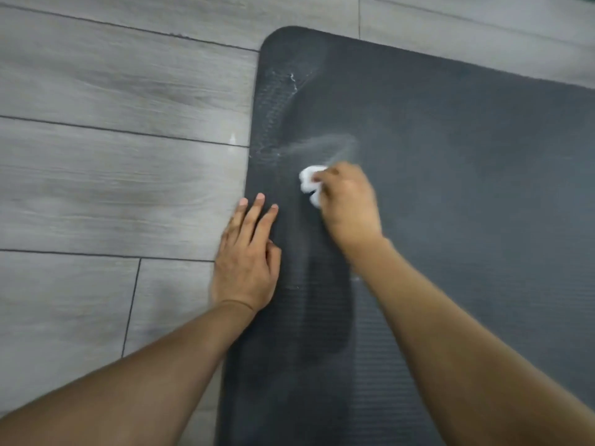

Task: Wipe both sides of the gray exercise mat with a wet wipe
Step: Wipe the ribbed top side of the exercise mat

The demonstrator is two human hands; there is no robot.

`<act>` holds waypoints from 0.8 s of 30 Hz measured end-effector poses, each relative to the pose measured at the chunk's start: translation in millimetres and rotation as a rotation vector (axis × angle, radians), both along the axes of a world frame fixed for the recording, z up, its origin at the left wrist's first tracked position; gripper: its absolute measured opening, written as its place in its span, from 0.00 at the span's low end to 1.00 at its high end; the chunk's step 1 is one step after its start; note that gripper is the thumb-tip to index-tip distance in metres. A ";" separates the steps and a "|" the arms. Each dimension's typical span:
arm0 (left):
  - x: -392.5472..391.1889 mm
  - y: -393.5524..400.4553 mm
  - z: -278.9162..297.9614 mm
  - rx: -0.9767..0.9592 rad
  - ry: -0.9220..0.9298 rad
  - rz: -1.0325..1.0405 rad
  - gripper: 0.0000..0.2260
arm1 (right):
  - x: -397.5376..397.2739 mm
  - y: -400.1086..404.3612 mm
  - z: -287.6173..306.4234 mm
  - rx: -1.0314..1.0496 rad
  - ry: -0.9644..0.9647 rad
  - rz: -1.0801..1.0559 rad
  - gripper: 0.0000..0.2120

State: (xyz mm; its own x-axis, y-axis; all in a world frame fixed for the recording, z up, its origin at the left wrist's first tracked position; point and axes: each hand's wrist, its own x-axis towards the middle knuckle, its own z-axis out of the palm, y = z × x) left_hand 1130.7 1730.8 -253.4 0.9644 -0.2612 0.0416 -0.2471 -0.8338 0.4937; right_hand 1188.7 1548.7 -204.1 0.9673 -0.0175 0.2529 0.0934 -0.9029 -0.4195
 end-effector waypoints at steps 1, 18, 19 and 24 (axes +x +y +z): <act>-0.1 0.9 0.0 -0.019 0.001 -0.005 0.26 | -20.4 20.6 -6.5 -0.010 0.029 0.033 0.10; -63.1 17.6 30.2 0.051 0.112 -0.117 0.26 | -206.5 89.6 10.1 -0.179 0.258 -0.219 0.09; -82.8 25.2 34.7 0.037 0.105 -0.145 0.26 | -212.6 95.2 10.2 -0.176 0.279 -0.210 0.09; -180.0 64.8 41.4 0.056 0.021 -0.297 0.23 | -304.9 113.4 9.8 -0.105 0.222 0.048 0.05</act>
State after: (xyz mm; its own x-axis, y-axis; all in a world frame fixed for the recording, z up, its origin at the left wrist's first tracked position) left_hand 950.6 1795.7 -212.0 0.8462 -0.5329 0.0003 -0.4741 -0.7526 0.4569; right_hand 883.8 1662.1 -194.3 0.9985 0.0446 0.0322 0.0529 -0.9393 -0.3389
